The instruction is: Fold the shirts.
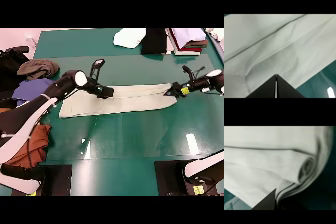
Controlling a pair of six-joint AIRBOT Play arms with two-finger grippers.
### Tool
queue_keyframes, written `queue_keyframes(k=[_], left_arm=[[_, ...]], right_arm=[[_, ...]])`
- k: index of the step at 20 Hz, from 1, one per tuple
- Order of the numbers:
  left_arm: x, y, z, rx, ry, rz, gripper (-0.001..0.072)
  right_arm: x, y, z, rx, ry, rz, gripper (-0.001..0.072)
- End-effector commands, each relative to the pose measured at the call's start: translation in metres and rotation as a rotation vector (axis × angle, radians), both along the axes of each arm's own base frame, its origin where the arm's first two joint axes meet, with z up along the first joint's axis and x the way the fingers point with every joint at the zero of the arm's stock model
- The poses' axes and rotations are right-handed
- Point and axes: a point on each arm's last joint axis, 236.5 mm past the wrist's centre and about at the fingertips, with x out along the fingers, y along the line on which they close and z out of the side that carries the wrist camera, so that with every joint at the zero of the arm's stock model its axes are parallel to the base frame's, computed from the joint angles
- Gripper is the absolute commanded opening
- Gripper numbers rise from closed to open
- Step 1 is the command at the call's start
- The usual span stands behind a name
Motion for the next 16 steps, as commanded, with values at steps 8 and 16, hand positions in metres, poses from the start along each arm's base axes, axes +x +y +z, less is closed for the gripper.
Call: queue_keyframes(k=[8, 16], left_arm=[[0.03, -0.038, -0.052, -0.011, 0.054, -0.007, 0.0022], [0.038, -0.038, -0.047, -0.008, 0.038, -0.011, 0.0023]], right_arm=[[0.037, 0.086, 0.208, -0.078, -0.435, 0.164, 0.002], [0.012, 0.189, 0.287, -0.031, -0.612, 0.319, 0.002]])
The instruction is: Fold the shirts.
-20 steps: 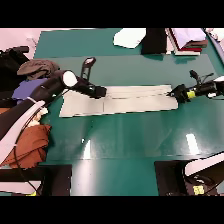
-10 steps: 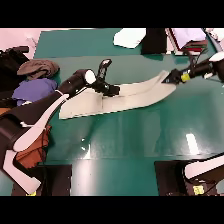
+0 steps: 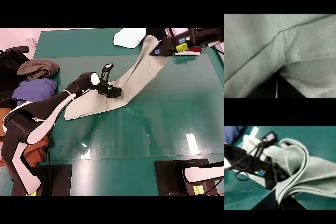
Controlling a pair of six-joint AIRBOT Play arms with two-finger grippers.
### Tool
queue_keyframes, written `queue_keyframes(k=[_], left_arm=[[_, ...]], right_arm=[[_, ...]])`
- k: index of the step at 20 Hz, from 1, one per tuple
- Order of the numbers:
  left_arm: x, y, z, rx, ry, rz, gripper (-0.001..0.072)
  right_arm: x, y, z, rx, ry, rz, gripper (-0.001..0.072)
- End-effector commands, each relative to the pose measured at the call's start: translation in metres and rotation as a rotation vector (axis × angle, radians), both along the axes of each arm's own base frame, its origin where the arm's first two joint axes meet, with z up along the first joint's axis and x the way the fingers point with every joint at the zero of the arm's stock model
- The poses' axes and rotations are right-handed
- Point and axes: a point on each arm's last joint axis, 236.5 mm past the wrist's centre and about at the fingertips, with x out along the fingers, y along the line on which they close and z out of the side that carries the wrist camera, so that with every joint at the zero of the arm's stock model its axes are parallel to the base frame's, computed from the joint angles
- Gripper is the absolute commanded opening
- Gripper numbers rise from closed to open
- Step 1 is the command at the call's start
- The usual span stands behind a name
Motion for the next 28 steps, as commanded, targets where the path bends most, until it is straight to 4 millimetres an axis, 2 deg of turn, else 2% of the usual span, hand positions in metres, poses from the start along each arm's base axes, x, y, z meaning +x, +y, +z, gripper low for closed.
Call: queue_keyframes(k=[1, 2, 4, 6, 8, 10, 11, 12, 13, 14, 15, 16, 17, 18, 21, 23, 24, 26, 27, 28], left_arm=[[0.009, 0.008, 0.015, 0.026, -0.02, -0.02, 0.0023], [0.017, 0.019, 0.024, 0.047, -0.029, -0.023, 0.0023], [0.039, 0.056, 0.056, 0.093, -0.069, 0.007, 0.0022], [0.066, 0.108, 0.109, 0.118, -0.163, 0.09, 0.0023], [0.083, 0.17, 0.18, 0.138, -0.298, 0.192, 0.0023], [0.082, 0.236, 0.256, 0.156, -0.434, 0.305, 0.0023], [0.076, 0.263, 0.287, 0.168, -0.493, 0.354, 0.0023], [0.068, 0.287, 0.312, 0.189, -0.542, 0.397, 0.0023], [0.056, 0.31, 0.334, 0.217, -0.579, 0.434, 0.0023], [0.044, 0.325, 0.348, 0.238, -0.599, 0.46, 0.0023], [0.035, 0.334, 0.359, 0.249, -0.613, 0.476, 0.0023], [0.028, 0.338, 0.365, 0.257, -0.622, 0.481, 0.0023], [0.024, 0.34, 0.369, 0.273, -0.635, 0.473, 0.0023], [0.022, 0.337, 0.37, 0.262, -0.632, 0.465, 0.0023], [0.022, 0.325, 0.367, 0.221, -0.616, 0.448, 0.0024], [0.023, 0.314, 0.363, 0.171, -0.602, 0.431, 0.0023], [0.023, 0.309, 0.361, 0.152, -0.594, 0.421, 0.0023], [0.026, 0.302, 0.355, 0.127, -0.57, 0.41, 0.0023], [0.026, 0.299, 0.353, 0.117, -0.563, 0.406, 0.0023], [0.027, 0.297, 0.35, 0.108, -0.558, 0.4, 0.0023]], right_arm=[[-0.012, 0.043, 0.027, 0.024, -0.063, 0.061, 0.002], [-0.014, 0.054, 0.03, 0.037, -0.077, 0.073, 0.002], [-0.024, 0.083, 0.033, 0.068, -0.083, 0.119, 0.002], [-0.035, 0.117, 0.03, 0.092, -0.084, 0.175, 0.002], [-0.048, 0.169, 0.022, 0.139, -0.084, 0.25, 0.002], [-0.058, 0.234, 0.014, 0.225, -0.114, 0.321, 0.0021], [-0.061, 0.269, 0.006, 0.248, -0.152, 0.352, 0.0026], [-0.064, 0.301, -0.002, 0.262, -0.192, 0.377, 0.0172], [-0.067, 0.325, -0.008, 0.273, -0.212, 0.387, 0.0317], [-0.069, 0.34, -0.012, 0.283, -0.222, 0.392, 0.0309], [-0.069, 0.342, -0.015, 0.278, -0.222, 0.393, 0.0281], [-0.066, 0.334, -0.02, 0.266, -0.207, 0.386, 0.0282], [-0.06, 0.316, -0.028, 0.236, -0.189, 0.37, 0.0282], [-0.049, 0.289, -0.039, 0.179, -0.173, 0.348, 0.0282], [-0.023, 0.191, -0.073, 0.047, -0.067, 0.258, 0.0283], [-0.011, 0.121, -0.109, -0.024, 0.051, 0.182, 0.0284], [-0.009, 0.092, -0.129, -0.036, 0.132, 0.138, 0.032], [-0.007, 0.054, -0.17, -0.036, 0.274, 0.046, 0.0647], [-0.008, 0.043, -0.189, -0.035, 0.332, 0.013, 0.0681], [-0.01, 0.037, -0.209, -0.038, 0.385, -0.002, 0.068]])
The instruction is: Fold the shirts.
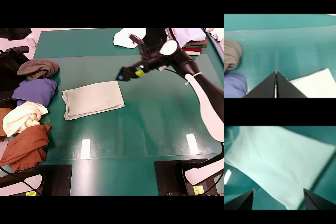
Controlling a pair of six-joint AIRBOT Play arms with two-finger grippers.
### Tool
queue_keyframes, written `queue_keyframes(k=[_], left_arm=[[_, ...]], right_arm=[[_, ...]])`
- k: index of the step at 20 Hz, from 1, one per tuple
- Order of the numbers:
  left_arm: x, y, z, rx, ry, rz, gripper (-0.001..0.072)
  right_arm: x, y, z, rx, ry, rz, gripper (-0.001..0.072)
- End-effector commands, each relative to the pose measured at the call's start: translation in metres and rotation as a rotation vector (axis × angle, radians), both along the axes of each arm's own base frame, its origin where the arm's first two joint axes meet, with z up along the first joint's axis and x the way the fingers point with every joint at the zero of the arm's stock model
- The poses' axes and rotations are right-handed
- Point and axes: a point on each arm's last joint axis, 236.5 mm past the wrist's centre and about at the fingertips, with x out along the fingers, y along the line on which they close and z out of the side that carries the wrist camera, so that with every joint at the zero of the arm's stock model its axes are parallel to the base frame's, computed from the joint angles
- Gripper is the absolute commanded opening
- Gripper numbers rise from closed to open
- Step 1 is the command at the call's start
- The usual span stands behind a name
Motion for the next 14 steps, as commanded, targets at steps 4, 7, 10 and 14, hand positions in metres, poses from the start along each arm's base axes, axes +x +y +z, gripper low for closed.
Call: queue_keyframes(k=[4, 7, 10, 14], left_arm=[[0.002, -0.015, -0.01, -0.037, 0.024, -0.052, 0.0023], [0.001, -0.015, -0.01, -0.038, 0.028, -0.054, 0.0023], [0.001, -0.016, -0.01, -0.039, 0.028, -0.055, 0.0023], [-0.002, -0.031, -0.007, -0.049, 0.016, -0.112, 0.0023]], right_arm=[[-0.012, -0.013, -0.093, 0.09, 0.337, -0.1, 0.0665], [-0.009, 0.027, -0.11, 0.17, 0.403, -0.077, 0.0604], [-0.009, 0.073, -0.122, 0.161, 0.386, -0.01, 0.0591], [0.008, 0.12, -0.111, 0.168, 0.257, 0.026, 0.0026]])
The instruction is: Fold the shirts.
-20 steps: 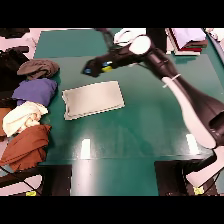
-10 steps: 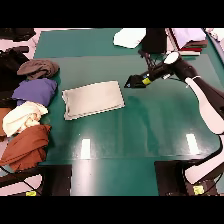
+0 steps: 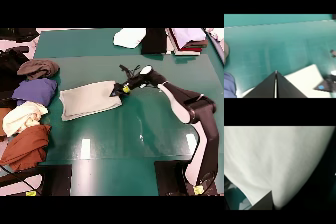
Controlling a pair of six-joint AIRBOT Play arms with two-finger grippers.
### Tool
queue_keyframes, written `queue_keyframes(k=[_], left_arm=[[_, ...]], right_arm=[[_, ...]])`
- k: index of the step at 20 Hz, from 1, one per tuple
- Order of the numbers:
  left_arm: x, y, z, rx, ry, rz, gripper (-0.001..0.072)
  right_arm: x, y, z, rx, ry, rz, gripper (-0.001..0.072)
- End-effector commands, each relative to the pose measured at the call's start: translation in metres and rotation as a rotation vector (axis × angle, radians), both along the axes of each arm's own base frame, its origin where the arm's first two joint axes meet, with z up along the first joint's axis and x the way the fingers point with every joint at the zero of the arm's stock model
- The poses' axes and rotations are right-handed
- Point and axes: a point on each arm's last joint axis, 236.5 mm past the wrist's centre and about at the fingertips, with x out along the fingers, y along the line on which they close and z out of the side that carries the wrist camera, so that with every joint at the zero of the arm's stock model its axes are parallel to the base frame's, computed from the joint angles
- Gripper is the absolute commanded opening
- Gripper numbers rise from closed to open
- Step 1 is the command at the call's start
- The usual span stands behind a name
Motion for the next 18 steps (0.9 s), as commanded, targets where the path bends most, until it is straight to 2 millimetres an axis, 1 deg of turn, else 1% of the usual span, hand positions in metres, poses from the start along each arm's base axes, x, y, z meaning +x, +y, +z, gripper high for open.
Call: queue_keyframes(k=[1, 2, 3, 4, 5, 6, 7, 9, 10, 11, 12, 14, 15, 17, 18], left_arm=[[-0.003, -0.02, 0.002, 0.013, -0.017, -0.066, 0.0022], [-0.006, -0.032, 0.002, 0.027, -0.023, -0.09, 0.0022], [-0.009, -0.045, 0.002, 0.04, -0.027, -0.116, 0.0023], [-0.013, -0.059, 0.001, 0.055, -0.031, -0.146, 0.0022], [-0.017, -0.072, 0.001, 0.07, -0.035, -0.173, 0.0022], [-0.022, -0.085, 0.0, 0.079, -0.038, -0.202, 0.0022], [-0.027, -0.097, 0.0, 0.086, -0.04, -0.228, 0.0022], [-0.035, -0.115, 0.0, 0.09, -0.046, -0.268, 0.0022], [-0.038, -0.124, 0.002, 0.087, -0.053, -0.284, 0.0023], [-0.039, -0.13, 0.004, 0.082, -0.064, -0.296, 0.0022], [-0.041, -0.136, 0.006, 0.078, -0.076, -0.306, 0.0022], [-0.041, -0.144, 0.011, 0.063, -0.097, -0.315, 0.0022], [-0.041, -0.147, 0.013, 0.056, -0.105, -0.316, 0.0023], [-0.04, -0.147, 0.016, 0.037, -0.112, -0.303, 0.0022], [-0.039, -0.147, 0.018, 0.034, -0.118, -0.302, 0.0023]], right_arm=[[0.016, 0.037, 0.015, 0.034, -0.096, 0.002, 0.002], [0.022, 0.038, 0.03, 0.044, -0.13, 0.001, 0.0019], [0.031, 0.029, 0.046, 0.045, -0.167, -0.011, 0.0019], [0.042, 0.012, 0.06, 0.027, -0.209, -0.027, 0.0019], [0.052, -0.014, 0.076, -0.009, -0.255, -0.046, 0.0019], [0.062, -0.044, 0.089, -0.059, -0.294, -0.067, 0.0019], [0.071, -0.079, 0.103, -0.11, -0.32, -0.098, 0.0019], [0.082, -0.162, 0.133, -0.216, -0.364, -0.186, 0.0019], [0.083, -0.202, 0.146, -0.254, -0.378, -0.244, 0.0019], [0.081, -0.248, 0.158, -0.294, -0.387, -0.322, 0.0019], [0.076, -0.291, 0.165, -0.331, -0.382, -0.403, 0.0019], [0.051, -0.383, 0.171, -0.442, -0.361, -0.571, 0.0019], [0.032, -0.43, 0.171, -0.513, -0.342, -0.668, 0.0019], [-0.01, -0.515, 0.178, -0.618, -0.311, -0.875, 0.0019], [-0.032, -0.548, 0.183, -0.642, -0.295, -0.977, 0.0019]])
